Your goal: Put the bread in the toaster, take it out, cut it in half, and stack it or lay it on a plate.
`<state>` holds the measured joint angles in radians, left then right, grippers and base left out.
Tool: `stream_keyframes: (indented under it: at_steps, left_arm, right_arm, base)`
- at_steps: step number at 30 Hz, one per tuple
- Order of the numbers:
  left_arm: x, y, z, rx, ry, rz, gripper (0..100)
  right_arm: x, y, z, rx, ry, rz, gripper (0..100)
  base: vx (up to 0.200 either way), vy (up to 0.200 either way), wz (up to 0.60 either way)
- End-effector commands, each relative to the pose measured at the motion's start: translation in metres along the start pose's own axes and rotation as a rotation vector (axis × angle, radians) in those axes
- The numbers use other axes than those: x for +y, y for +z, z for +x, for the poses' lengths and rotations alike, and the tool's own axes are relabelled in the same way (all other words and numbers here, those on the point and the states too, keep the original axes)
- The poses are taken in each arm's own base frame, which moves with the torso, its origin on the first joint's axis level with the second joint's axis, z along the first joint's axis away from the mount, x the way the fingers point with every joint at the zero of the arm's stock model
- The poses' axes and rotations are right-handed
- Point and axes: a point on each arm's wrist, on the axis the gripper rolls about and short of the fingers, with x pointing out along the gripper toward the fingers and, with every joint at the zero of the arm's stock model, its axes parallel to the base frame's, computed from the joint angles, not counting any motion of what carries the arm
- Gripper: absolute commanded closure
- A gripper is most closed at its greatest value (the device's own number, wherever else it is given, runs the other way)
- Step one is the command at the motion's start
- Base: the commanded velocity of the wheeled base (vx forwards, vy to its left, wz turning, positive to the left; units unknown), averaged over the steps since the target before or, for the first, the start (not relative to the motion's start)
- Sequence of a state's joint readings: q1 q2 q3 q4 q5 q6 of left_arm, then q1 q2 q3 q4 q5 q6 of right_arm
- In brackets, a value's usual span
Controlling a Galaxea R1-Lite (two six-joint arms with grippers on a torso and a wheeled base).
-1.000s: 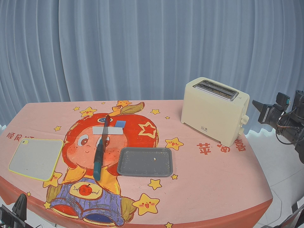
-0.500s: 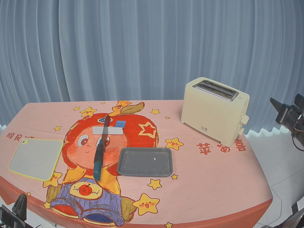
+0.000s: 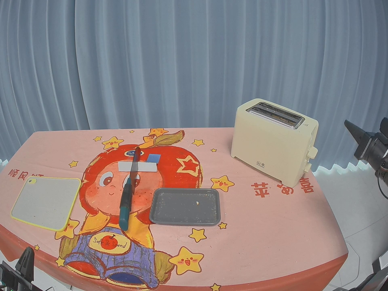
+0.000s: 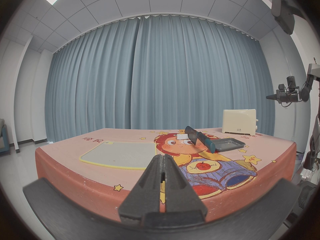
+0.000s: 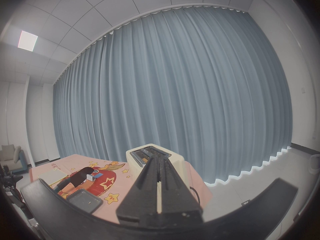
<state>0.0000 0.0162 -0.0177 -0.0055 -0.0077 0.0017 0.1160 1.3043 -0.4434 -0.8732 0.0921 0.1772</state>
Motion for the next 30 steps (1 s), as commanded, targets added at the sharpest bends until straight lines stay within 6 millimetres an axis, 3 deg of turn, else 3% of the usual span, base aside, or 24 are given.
stream_keyframes:
  at_steps: [1,13,30]
  left_arm:
    - [0.0,-0.005,0.0,0.001,0.0,0.0,100]
    - [0.0,-0.005,0.0,0.001,0.0,0.0,100]
    - [0.0,-0.005,0.0,0.001,0.0,0.0,100]
  right_arm:
    - [-0.001,0.008,-0.006,-0.038,-0.007,-0.005,100]
    - [0.002,0.019,-0.015,-0.094,0.011,-0.016,100]
    - [0.004,0.017,-0.012,-0.076,0.026,-0.03,100]
  base:
    - [0.0,0.0,0.0]
    - [0.0,0.0,0.0]
    - [0.0,0.0,0.0]
